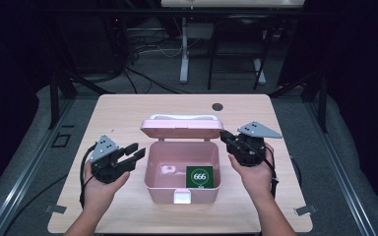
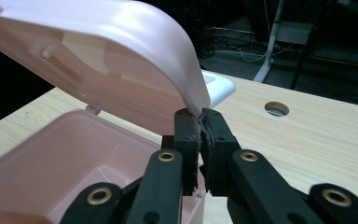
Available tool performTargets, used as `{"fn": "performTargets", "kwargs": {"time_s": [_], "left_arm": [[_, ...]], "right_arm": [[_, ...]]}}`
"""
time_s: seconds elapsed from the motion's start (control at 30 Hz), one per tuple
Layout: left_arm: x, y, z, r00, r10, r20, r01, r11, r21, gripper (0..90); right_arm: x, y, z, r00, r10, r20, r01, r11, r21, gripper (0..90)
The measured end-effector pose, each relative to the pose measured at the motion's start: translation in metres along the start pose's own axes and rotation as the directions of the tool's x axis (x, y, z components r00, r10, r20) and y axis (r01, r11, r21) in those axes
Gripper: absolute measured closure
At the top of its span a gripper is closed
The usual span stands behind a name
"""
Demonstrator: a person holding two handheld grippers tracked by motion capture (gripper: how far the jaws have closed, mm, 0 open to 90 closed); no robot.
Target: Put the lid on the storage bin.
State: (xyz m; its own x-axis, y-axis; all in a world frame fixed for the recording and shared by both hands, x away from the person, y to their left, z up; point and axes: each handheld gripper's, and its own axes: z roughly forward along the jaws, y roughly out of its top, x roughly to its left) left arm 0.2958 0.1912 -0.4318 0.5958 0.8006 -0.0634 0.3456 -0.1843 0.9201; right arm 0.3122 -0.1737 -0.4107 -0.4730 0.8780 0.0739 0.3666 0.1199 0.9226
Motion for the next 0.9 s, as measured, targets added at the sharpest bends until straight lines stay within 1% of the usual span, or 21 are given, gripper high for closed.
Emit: {"fn": "performTargets", "kwargs": {"time_s": [0.07, 0.1, 0.3, 0.33, 0.47, 0.57, 0.63, 0.67, 0.7, 0.83, 0.9], "left_arm": [[-0.001, 0.008, 0.0, 1.0, 0.008, -0.002, -0.008, 1.0, -0.001, 64.1], [-0.001, 0.008, 0.0, 1.0, 0.008, -0.002, -0.008, 1.0, -0.001, 63.7], [-0.003, 0.024, 0.001, 0.9999, 0.015, 0.002, -0.015, 0.9997, -0.021, 62.9], [-0.004, 0.028, 0.001, 0.9996, 0.027, -0.002, -0.027, 0.9993, -0.024, 62.9], [-0.006, 0.034, 0.003, 0.9992, 0.036, -0.016, -0.036, 0.9987, -0.037, 62.9], [-0.005, 0.038, 0.006, 0.999, 0.035, -0.027, -0.036, 0.9984, -0.043, 63.2], [-0.005, 0.041, 0.007, 0.9988, 0.038, -0.03, -0.04, 0.9981, -0.047, 65.3], [-0.005, 0.042, 0.008, 0.9988, 0.039, -0.029, -0.041, 0.998, -0.048, 68.8], [-0.005, 0.043, 0.008, 0.999, 0.036, -0.024, -0.038, 0.9981, -0.05, 68.8], [-0.004, 0.046, 0.009, 0.9987, 0.041, -0.03, -0.042, 0.9974, -0.059, 73.1], [-0.003, 0.047, 0.01, 0.9987, 0.041, -0.031, -0.043, 0.9975, -0.056, 73.6]], "right_arm": [[0.0, 0.0, 0.0, 1.0, 0.004, -0.004, -0.004, 1.0, -0.001, 85.5], [0.0, 0.0, 0.0, 1.0, 0.004, -0.004, -0.004, 1.0, -0.001, 85.5], [-0.001, -0.001, -0.001, 0.9999, 0.009, -0.008, -0.009, 1.0, 0.002, 85.5], [-0.001, -0.001, -0.001, 0.9999, 0.01, -0.01, -0.01, 1.0, 0.002, 85.5], [-0.001, -0.002, -0.001, 0.9999, 0.011, -0.01, -0.011, 1.0, 0.004, 85.6], [-0.001, -0.002, -0.001, 0.9999, 0.011, -0.011, -0.011, 1.0, 0.004, 85.6], [-0.001, -0.002, -0.001, 0.9998, 0.013, -0.013, -0.013, 1.0, 0.002, 85.6], [-0.002, -0.002, -0.001, 0.9998, 0.011, -0.015, -0.011, 1.0, 0.003, 85.6], [-0.002, -0.002, -0.001, 0.9998, 0.011, -0.015, -0.011, 1.0, 0.003, 85.6], [-0.002, -0.002, -0.001, 0.9998, 0.015, -0.016, -0.015, 1.0, 0.0, 85.6], [-0.003, -0.002, -0.001, 0.9997, 0.016, -0.018, -0.016, 1.0, 0.002, 85.5]]}}
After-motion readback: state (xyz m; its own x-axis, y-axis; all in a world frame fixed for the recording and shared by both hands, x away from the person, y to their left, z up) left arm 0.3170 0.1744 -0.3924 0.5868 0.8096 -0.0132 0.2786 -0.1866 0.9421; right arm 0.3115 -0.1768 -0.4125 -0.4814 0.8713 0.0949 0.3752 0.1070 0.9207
